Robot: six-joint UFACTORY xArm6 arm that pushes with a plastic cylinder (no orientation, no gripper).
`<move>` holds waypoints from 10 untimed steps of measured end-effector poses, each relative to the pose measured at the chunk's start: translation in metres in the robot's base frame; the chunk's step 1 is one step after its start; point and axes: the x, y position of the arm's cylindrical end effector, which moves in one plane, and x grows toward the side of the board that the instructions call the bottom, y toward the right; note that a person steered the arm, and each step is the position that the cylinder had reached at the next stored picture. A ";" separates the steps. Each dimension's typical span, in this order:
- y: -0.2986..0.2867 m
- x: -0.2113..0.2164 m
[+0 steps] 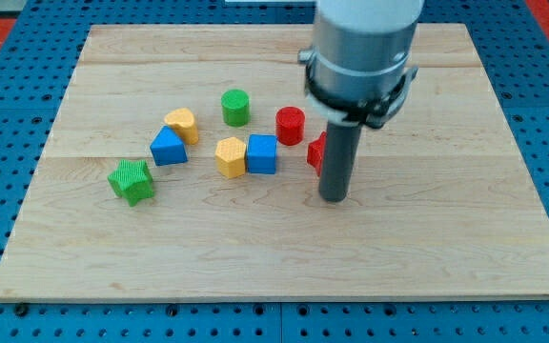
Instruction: Place the yellow hexagon parallel to red star
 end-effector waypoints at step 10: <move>-0.077 -0.090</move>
